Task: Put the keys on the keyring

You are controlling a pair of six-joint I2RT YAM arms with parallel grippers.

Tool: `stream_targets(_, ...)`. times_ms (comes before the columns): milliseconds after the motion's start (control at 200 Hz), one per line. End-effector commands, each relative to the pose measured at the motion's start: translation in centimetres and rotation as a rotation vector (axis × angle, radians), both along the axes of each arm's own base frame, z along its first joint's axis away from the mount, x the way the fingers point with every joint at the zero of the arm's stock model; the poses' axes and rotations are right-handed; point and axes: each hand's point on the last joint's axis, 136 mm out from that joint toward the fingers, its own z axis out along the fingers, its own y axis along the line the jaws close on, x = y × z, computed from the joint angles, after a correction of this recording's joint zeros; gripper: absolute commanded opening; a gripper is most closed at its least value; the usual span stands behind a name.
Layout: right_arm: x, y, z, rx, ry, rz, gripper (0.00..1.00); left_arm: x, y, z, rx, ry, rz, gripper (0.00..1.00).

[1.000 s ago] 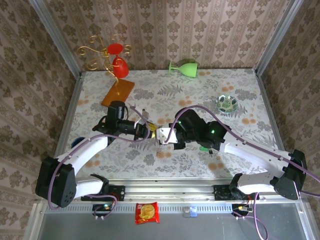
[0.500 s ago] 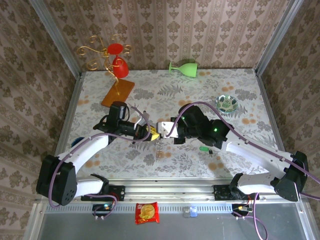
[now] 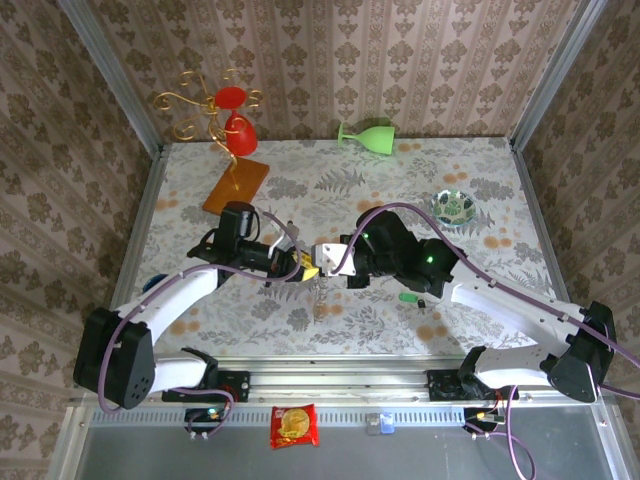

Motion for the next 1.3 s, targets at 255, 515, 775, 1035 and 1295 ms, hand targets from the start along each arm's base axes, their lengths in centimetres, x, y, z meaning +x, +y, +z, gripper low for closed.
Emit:
stream_targets(255,0.2,0.5,0.6,0.019,-0.004,-0.007,0.0,-0.5,-0.4,1.2,-0.033,-0.032,-0.048,0.0)
stream_targets(515,-1.1,0.3,0.3,0.012,0.018,0.045,0.0,-0.3,-0.4,1.1,-0.025,-0.027,-0.038,0.0)
stream_targets(775,-2.4,0.0,-0.7,-0.039,0.02,0.088,0.0,0.1,-0.3,1.3,-0.019,-0.026,-0.025,0.0)
stream_targets(1035,-3.3,0.2,-0.9,-0.049,0.026,0.12,0.0,0.7,-0.4,0.9,0.01,-0.032,0.004,0.0)
stream_targets(1295,-1.2,0.2,-0.7,-0.058,-0.033,0.025,0.0,0.2,-0.3,0.9,0.002,-0.034,-0.018,0.0)
